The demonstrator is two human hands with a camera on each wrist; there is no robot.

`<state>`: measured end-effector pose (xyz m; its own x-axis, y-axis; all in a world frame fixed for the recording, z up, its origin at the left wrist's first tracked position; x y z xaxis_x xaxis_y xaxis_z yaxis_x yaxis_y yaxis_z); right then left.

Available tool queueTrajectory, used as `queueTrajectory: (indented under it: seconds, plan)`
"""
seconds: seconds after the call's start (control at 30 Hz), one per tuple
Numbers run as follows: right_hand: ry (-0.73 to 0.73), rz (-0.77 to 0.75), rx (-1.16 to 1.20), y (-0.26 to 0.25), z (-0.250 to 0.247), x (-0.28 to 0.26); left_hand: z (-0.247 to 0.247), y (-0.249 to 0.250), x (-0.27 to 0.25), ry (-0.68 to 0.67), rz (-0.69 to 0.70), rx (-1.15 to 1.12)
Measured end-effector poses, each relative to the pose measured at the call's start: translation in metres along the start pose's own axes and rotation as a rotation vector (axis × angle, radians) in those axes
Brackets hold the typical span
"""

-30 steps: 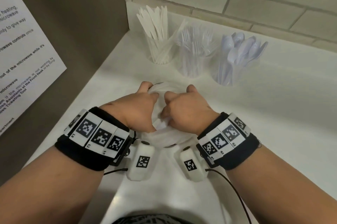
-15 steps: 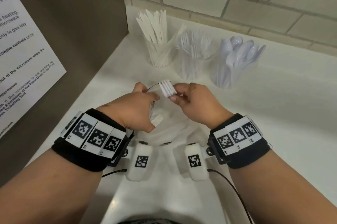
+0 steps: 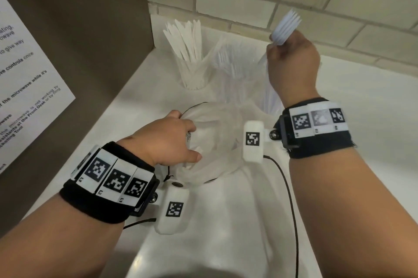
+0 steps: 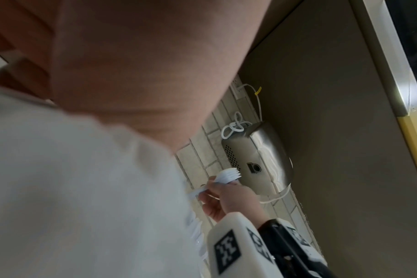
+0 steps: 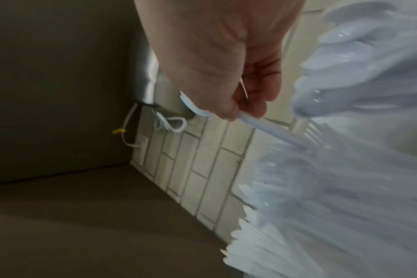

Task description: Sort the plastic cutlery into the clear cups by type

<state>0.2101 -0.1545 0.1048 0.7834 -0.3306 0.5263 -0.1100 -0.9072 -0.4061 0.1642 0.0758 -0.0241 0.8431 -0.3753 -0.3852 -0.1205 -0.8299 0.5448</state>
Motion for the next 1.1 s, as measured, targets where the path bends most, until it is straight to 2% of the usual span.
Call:
queueTrajectory:
  seconds: [0.07, 0.17, 0.23, 0.3, 0.37, 0.47, 0.57, 0.67, 0.73, 0.87, 0.93, 1.03, 1.1]
  plan:
    - [-0.073, 0.015, -0.025, 0.001, 0.02, 0.0, 0.002, 0.0, 0.0, -0.007, -0.004, -0.004]
    - [-0.284, 0.038, -0.186, 0.005, 0.055, -0.003, 0.003, -0.001, 0.002, -0.01, -0.005, -0.002]
    - [-0.333, 0.066, -0.192, 0.007, 0.062, -0.004, 0.002, -0.001, 0.002, -0.009, -0.008, -0.006]
    - [-0.28, 0.053, -0.024, 0.002, 0.053, -0.005, 0.0, -0.002, 0.002, 0.001, -0.007, -0.012]
    - [-0.204, -0.051, 0.1, -0.008, 0.044, -0.007, 0.0, -0.002, 0.001, 0.005, -0.009, -0.018]
    - [-0.224, -0.166, -0.037, -0.018, 0.049, -0.013, 0.001, -0.001, 0.002, 0.01, -0.011, -0.025]
    - [-0.259, -0.172, -0.136, -0.015, 0.055, -0.016, 0.001, 0.001, 0.002, 0.038, -0.02, -0.055]
    - [-0.201, -0.107, 0.001, -0.012, 0.038, -0.014, -0.002, 0.008, -0.004, 0.094, -0.019, -0.111]
    - [-0.174, -0.065, 0.08, -0.009, 0.024, -0.017, 0.003, 0.019, -0.011, 0.064, 0.028, -0.08]
    - [-0.142, -0.048, 0.08, -0.008, 0.006, -0.037, 0.028, 0.027, -0.016, -0.019, 0.053, 0.086]
    - [-0.131, -0.041, 0.118, -0.007, 0.004, -0.051, 0.023, 0.022, -0.014, 0.079, 0.055, 0.0]
    - [-0.03, 0.031, 0.221, -0.001, -0.001, -0.073, -0.014, -0.001, -0.014, 0.378, 0.026, -0.324]
    - [-0.031, 0.119, 0.299, 0.003, 0.006, -0.091, -0.036, -0.027, -0.015, 0.547, -0.001, -0.563]
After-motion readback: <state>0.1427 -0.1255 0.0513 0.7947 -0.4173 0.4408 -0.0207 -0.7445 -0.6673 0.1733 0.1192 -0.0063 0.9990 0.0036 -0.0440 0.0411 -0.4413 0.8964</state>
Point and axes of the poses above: each hand's wrist, its own x-axis towards the middle knuckle, its own z-axis out of the palm, y = z × x, the point moved 8 cm from there along x, towards the middle knuckle, and after that the axes turned 14 degrees about -x, right-handed, at the moved point
